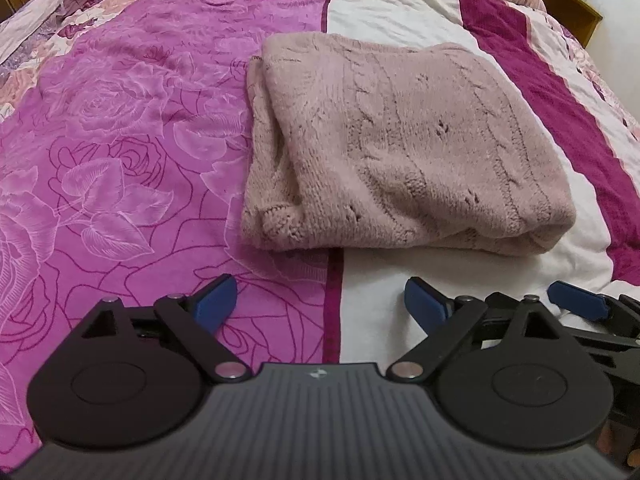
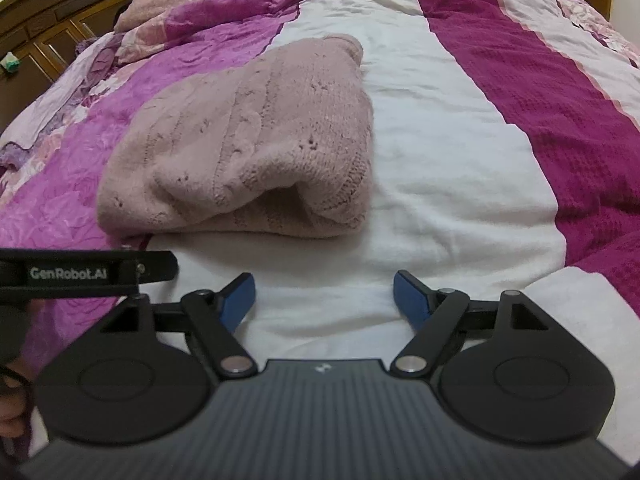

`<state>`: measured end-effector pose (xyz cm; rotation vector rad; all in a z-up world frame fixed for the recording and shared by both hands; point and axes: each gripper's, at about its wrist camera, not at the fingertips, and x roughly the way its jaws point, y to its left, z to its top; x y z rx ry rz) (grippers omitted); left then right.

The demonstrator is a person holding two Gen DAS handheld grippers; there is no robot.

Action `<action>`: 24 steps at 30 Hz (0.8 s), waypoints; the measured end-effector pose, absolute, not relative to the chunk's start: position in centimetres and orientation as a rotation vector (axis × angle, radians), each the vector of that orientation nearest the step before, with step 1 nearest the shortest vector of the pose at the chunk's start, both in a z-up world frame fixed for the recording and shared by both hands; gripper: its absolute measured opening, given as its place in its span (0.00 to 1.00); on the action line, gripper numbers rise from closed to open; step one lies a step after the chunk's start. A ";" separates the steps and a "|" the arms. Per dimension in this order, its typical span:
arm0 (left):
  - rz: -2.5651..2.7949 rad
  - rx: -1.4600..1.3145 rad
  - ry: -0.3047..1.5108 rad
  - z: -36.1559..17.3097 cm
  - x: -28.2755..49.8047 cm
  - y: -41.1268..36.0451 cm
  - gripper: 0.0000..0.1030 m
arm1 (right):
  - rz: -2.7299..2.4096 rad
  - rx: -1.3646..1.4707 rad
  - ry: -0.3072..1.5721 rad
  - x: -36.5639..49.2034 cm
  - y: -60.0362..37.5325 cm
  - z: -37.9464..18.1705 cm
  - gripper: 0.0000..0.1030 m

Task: Fold small clothes

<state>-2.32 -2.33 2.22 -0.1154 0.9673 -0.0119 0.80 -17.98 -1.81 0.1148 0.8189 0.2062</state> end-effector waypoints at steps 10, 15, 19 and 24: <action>-0.005 -0.094 0.954 1.9 -2.6 -2.7 0.92 | 0.204 0.131 0.813 0.7 -18.1 -1.9 0.75; -0.005 -0.095 0.954 1.9 -2.6 -2.7 0.92 | 0.204 0.132 0.814 0.7 -18.1 -1.9 0.75; -0.005 -0.094 0.955 1.9 -2.6 -2.7 0.92 | 0.203 0.132 0.814 0.7 -18.1 -1.9 0.75; -0.005 -0.095 0.955 1.9 -2.6 -2.7 0.92 | 0.203 0.130 0.814 0.7 -18.0 -1.9 0.75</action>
